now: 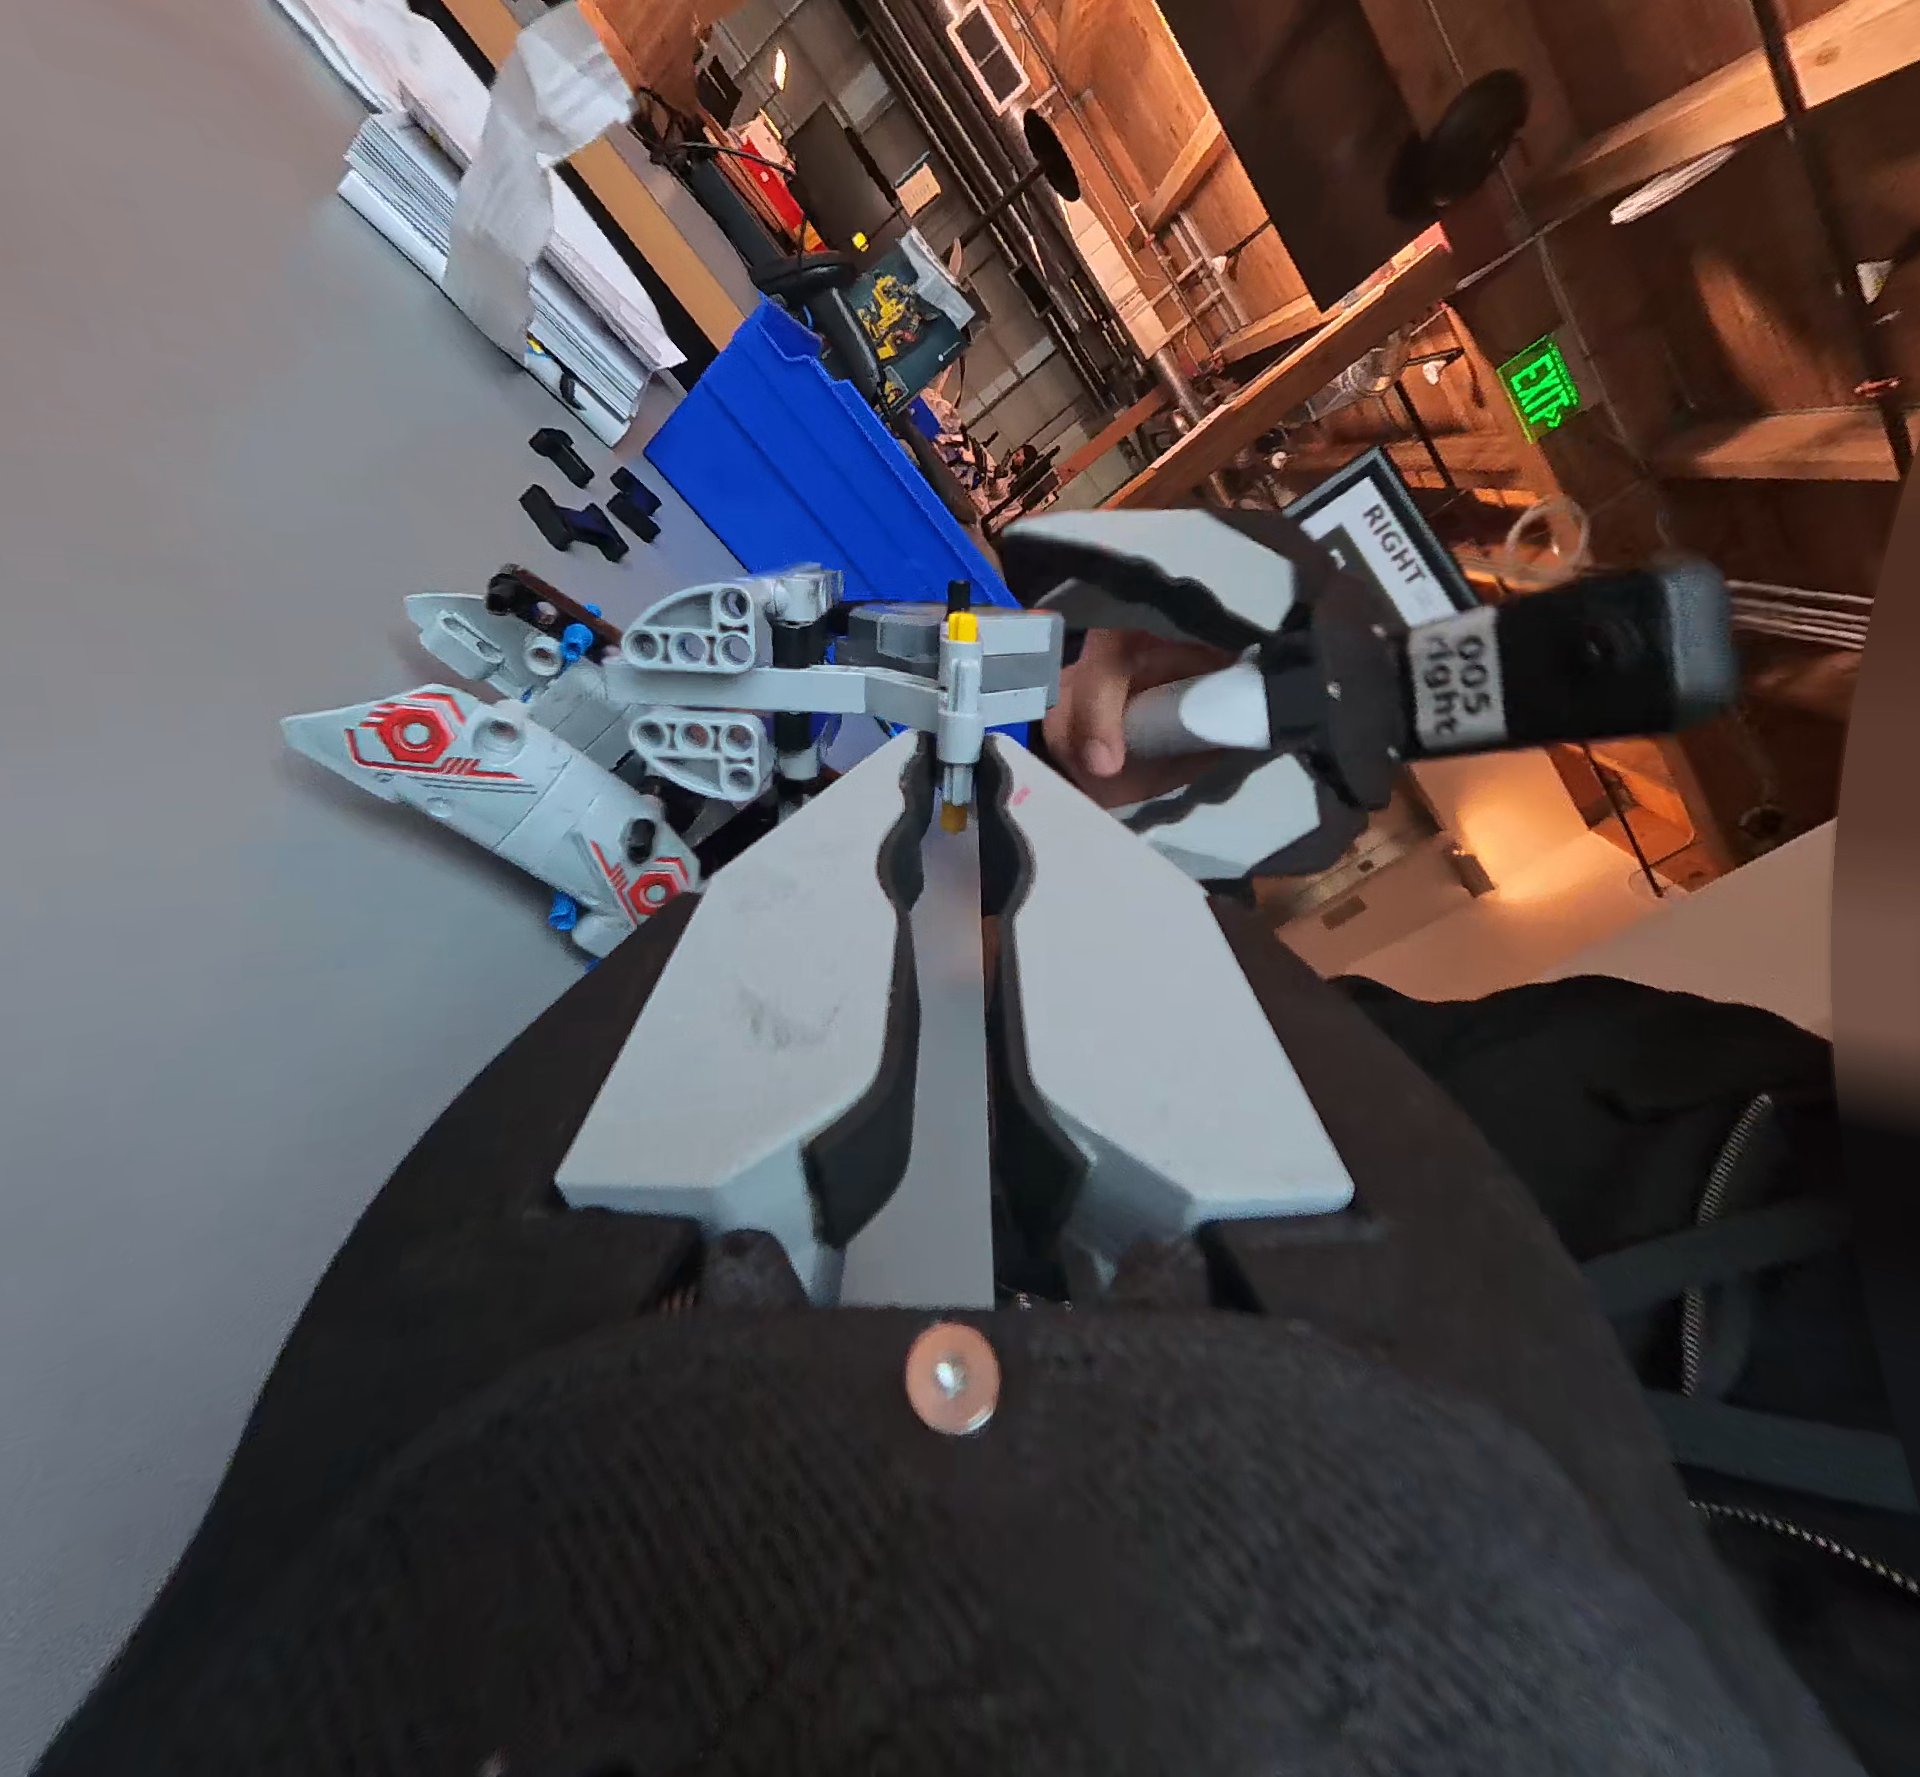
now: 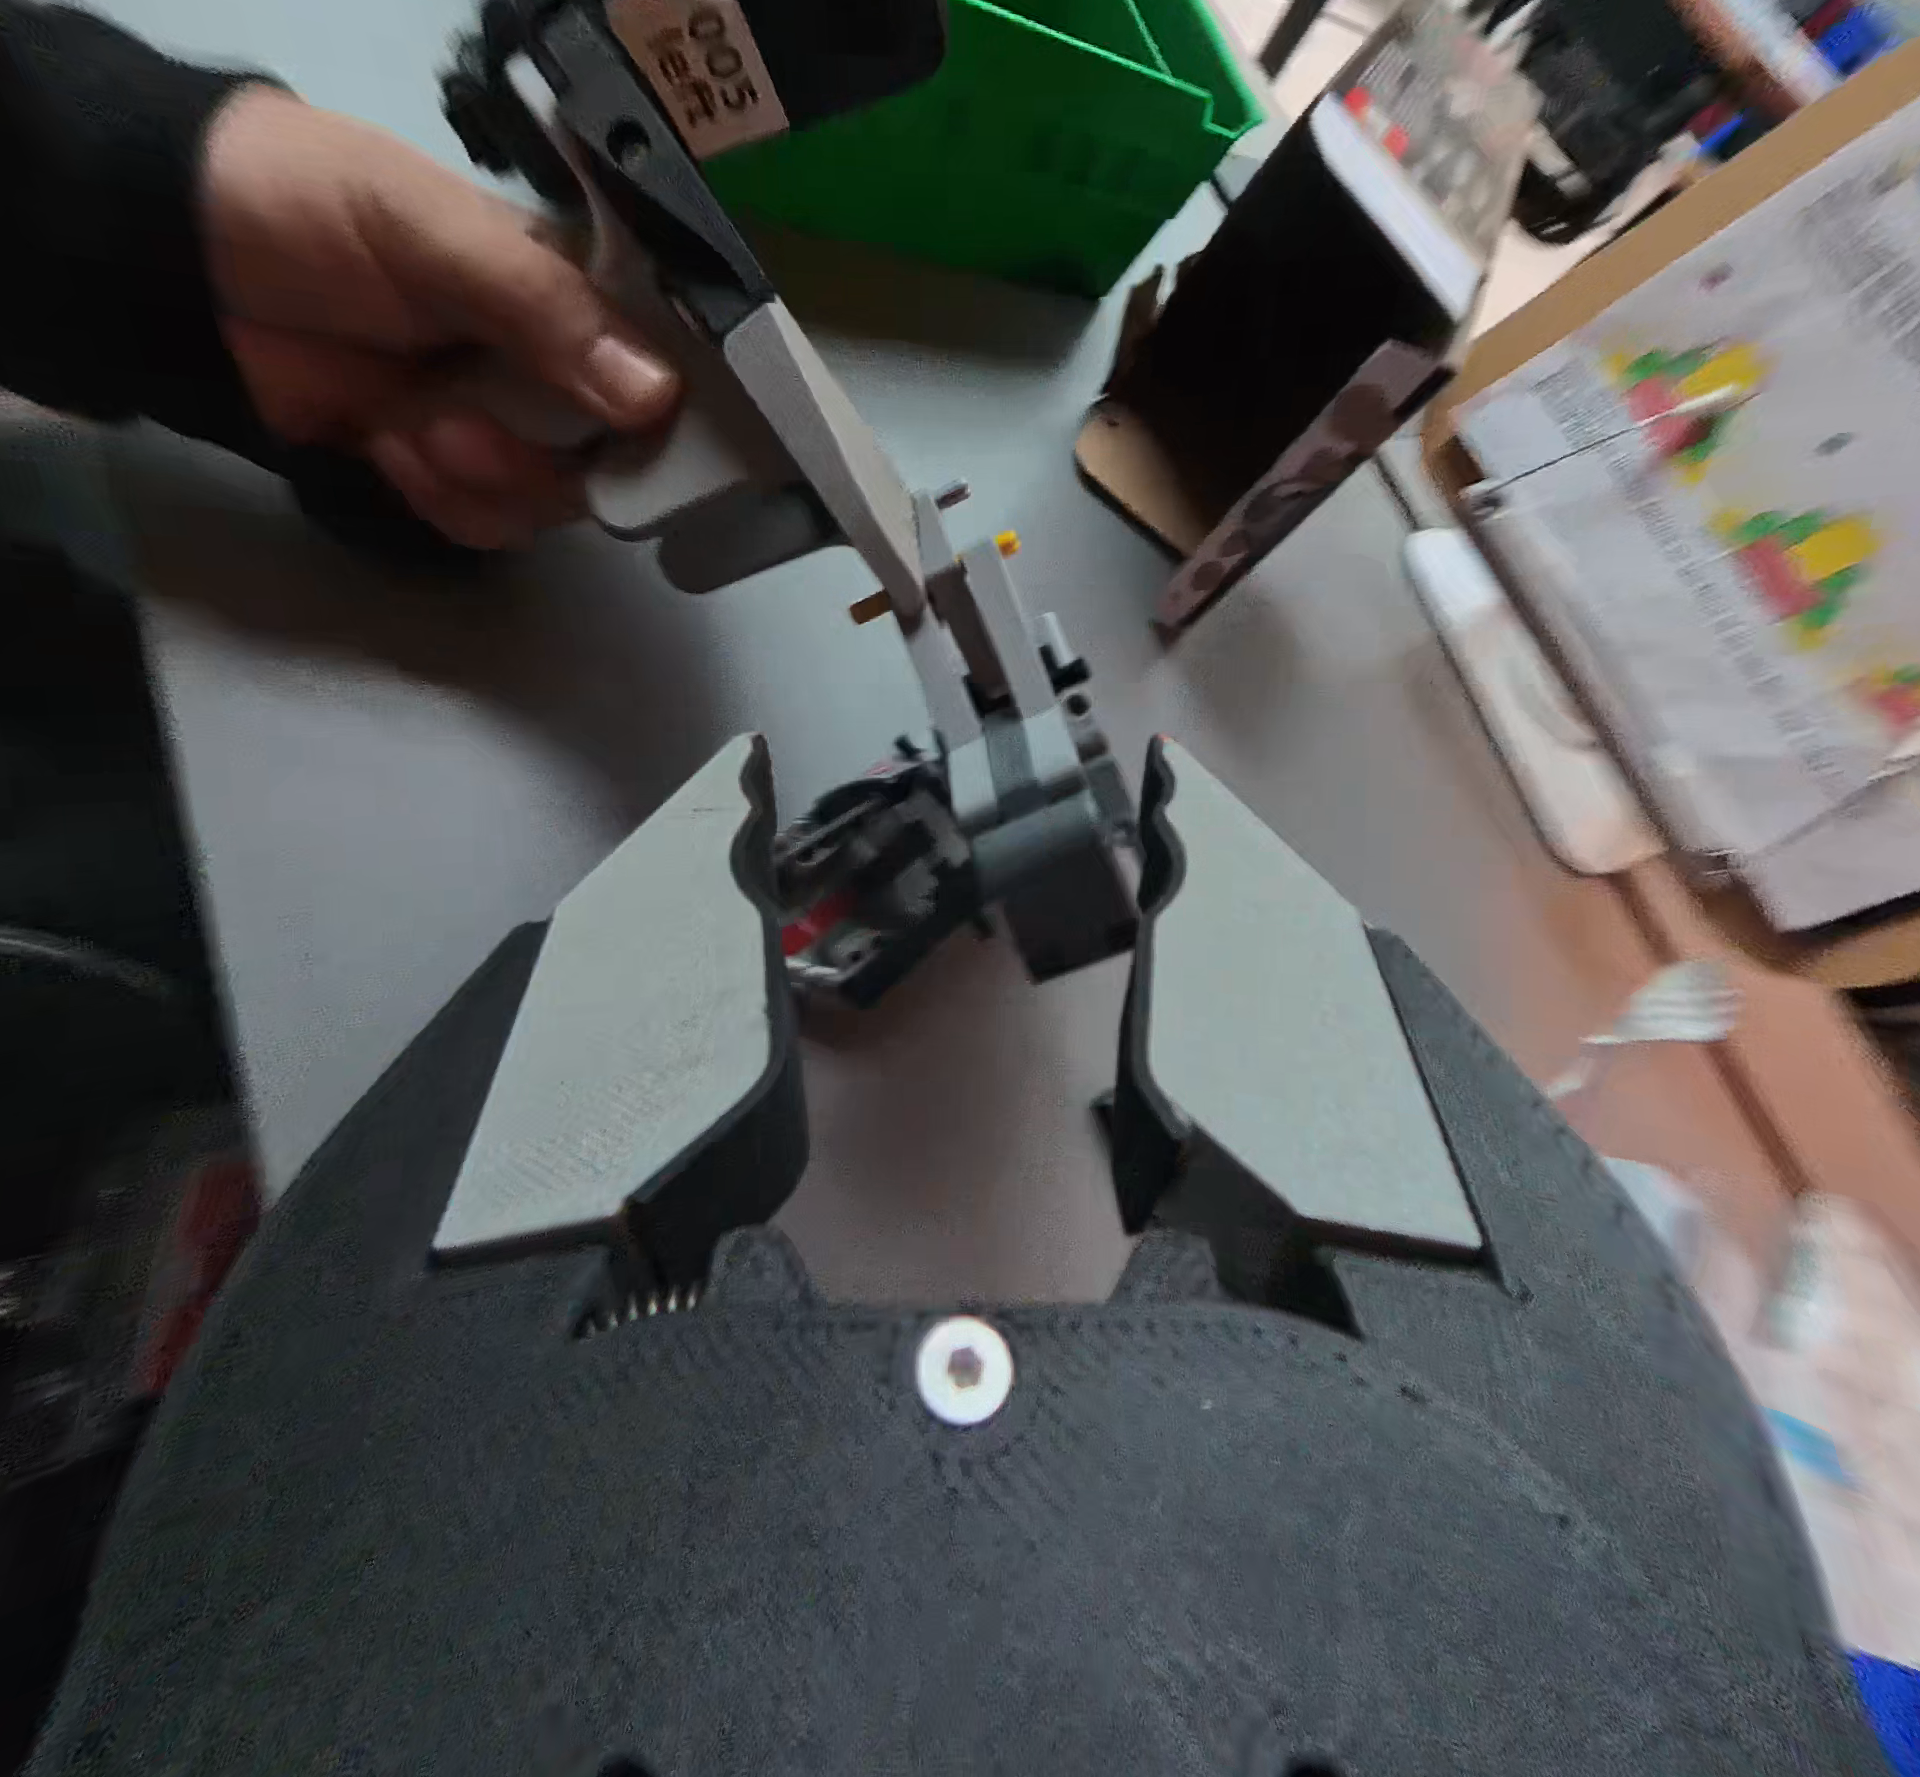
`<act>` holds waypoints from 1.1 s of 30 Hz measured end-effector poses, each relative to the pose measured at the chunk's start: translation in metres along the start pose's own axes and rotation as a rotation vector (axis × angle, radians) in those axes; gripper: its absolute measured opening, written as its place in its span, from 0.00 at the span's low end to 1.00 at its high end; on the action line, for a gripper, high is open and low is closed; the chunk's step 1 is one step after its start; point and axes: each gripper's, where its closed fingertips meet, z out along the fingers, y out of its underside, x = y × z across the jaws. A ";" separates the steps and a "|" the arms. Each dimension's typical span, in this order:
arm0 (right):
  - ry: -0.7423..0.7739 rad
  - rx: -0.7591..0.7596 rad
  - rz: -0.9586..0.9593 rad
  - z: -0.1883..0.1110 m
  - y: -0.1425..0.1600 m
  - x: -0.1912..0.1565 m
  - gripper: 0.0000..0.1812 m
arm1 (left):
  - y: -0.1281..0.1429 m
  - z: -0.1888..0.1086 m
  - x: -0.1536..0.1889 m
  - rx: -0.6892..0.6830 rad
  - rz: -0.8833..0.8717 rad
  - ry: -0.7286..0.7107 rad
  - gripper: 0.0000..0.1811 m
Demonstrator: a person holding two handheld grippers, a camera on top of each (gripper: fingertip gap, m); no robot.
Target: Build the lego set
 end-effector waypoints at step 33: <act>0.111 0.012 -0.325 -0.003 0.012 -0.002 0.22 | 0.011 0.036 0.022 -0.267 0.145 0.039 0.03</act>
